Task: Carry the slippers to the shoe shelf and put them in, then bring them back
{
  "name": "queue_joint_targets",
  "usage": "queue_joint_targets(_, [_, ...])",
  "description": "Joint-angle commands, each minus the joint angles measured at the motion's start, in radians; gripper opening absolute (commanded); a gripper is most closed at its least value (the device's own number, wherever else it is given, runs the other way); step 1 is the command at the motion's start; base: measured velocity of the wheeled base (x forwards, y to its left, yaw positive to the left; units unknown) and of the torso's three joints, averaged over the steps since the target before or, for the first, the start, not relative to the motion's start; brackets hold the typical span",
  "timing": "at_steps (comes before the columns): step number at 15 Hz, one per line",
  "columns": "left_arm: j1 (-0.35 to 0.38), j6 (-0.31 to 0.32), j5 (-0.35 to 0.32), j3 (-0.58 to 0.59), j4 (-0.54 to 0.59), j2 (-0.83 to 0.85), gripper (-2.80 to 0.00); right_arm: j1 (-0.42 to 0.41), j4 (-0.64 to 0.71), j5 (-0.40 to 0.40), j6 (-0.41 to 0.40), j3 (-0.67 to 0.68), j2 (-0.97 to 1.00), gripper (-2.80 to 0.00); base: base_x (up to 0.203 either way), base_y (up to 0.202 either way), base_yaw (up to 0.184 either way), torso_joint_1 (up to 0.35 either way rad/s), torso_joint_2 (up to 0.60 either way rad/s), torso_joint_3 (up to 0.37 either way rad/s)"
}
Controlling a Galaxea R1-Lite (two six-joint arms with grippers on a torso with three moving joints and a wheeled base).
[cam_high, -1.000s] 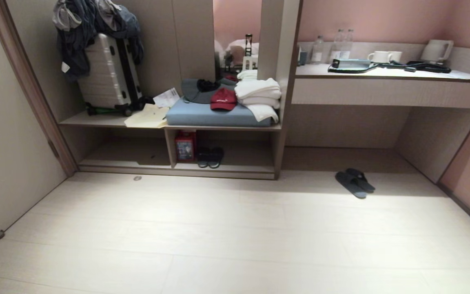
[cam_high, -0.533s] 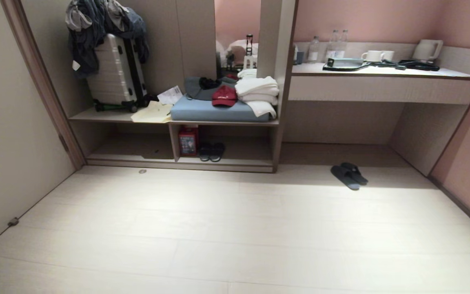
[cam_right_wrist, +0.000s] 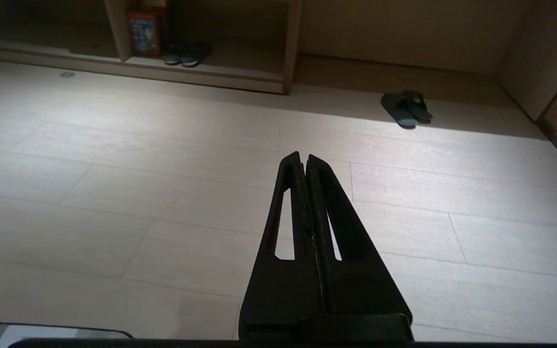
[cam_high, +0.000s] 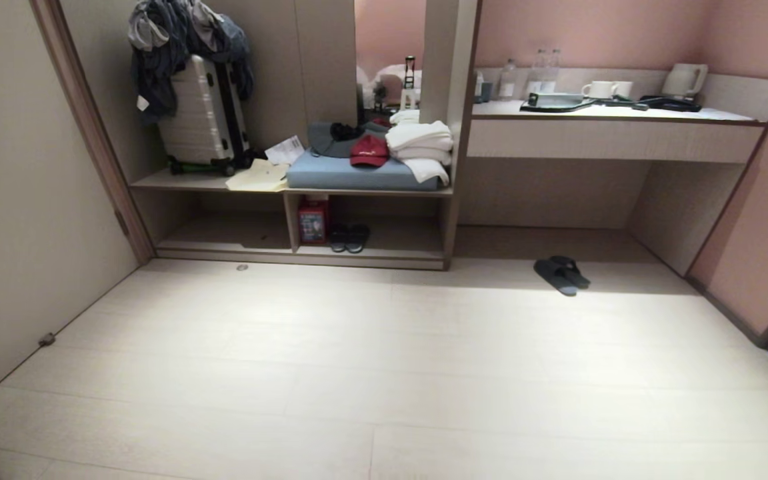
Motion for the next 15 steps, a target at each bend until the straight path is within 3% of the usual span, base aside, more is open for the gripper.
queue_joint_targets(1, [0.000, 0.000, -0.001, 0.000, 0.000, 0.001, -2.80, 0.000, 0.000, 0.001, -0.001, 0.002, 0.001, -2.80, -0.196, 0.000, -0.002, -0.002, 0.00, 0.007])
queue_joint_targets(7, [0.000, 0.001, 0.000, 0.000, 0.000, 0.001, -2.80, 0.000, 0.000, 0.001, -0.001, 0.002, 0.001, -2.80, -0.181, 0.000, 0.003, 0.002, 0.00, 0.002])
queue_joint_targets(15, [-0.002, 0.006, -0.001, 0.000, 0.002, 0.001, -2.80, 0.000, 0.000, 0.001, -0.001, 0.002, 0.001, -2.80, 0.000, 0.000, 0.000, 0.000, 0.00, 0.000])
